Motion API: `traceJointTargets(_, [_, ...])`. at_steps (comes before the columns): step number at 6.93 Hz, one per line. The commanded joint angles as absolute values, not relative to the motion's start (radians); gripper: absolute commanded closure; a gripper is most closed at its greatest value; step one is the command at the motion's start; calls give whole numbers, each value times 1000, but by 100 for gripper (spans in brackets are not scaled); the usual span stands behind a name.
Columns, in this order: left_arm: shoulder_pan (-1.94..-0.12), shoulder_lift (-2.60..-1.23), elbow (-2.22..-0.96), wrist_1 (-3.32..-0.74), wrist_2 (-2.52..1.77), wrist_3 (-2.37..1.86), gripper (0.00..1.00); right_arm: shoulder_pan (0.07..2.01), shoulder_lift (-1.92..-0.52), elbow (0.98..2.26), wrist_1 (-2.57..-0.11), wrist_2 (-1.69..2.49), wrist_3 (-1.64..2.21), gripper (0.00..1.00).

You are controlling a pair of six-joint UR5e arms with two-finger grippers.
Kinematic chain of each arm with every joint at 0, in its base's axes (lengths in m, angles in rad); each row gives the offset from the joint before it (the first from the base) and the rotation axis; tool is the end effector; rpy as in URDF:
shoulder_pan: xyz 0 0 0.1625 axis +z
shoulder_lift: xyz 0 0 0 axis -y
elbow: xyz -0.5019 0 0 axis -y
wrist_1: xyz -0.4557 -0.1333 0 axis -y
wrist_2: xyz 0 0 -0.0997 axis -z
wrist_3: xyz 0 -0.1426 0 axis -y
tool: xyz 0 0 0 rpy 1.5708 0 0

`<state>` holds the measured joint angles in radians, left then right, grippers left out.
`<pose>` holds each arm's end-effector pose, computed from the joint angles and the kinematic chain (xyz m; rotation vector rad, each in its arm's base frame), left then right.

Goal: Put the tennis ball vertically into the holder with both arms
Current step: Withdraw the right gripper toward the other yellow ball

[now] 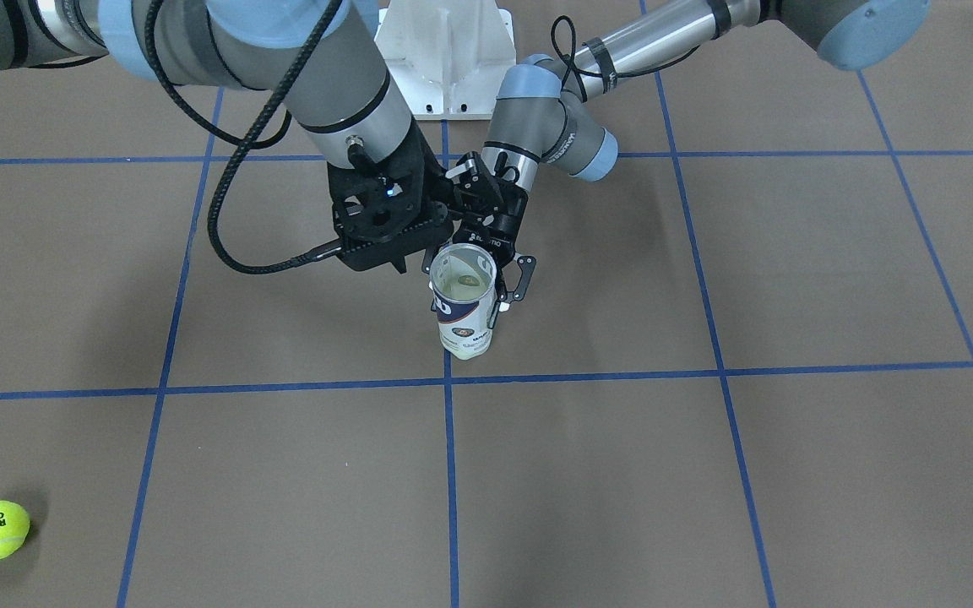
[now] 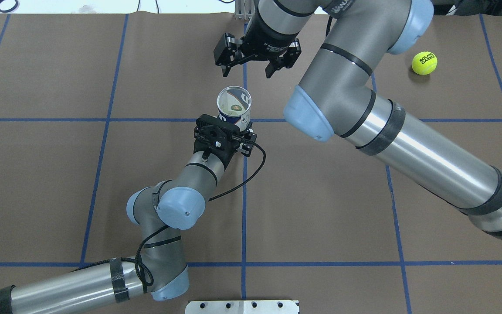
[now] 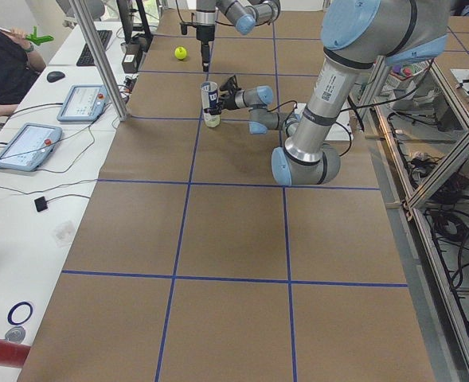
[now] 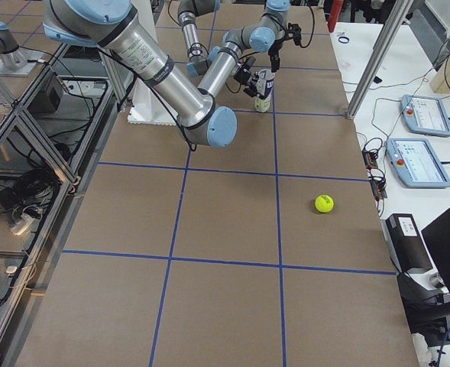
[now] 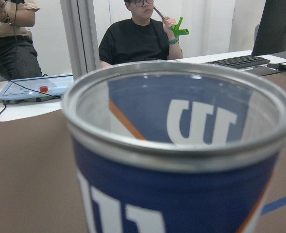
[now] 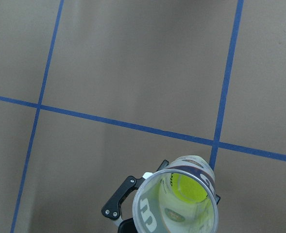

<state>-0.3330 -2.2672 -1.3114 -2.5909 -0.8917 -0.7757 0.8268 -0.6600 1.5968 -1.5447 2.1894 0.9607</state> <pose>0.7365 -0.4906 0.2682 1.1989 0.8738 -0.1203 -0.5172 -0.6367 0.0876 0.1834 -1.0718 -0.1027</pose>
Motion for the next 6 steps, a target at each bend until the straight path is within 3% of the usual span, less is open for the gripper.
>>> traceJointTargets(1, [-334,-2267,-1313,-2591,-893,-775,6,932,-748,1595,-1548,2191,805,1])
traceJointTargets(2, [-333,-2267,-1313,-2589,-893,-775,1,986,-780,1588,-1551,2194,711,1])
traceJointTargets(4, [-334,-2273,-1313,-2588,-894,-775,1,1028,-837,1569,-1551,2180,630,1])
traceJointTargets(6, [-334,-2275,-1315,-2588,-894,-775,1,1125,-842,1401,-1534,2183,398,1])
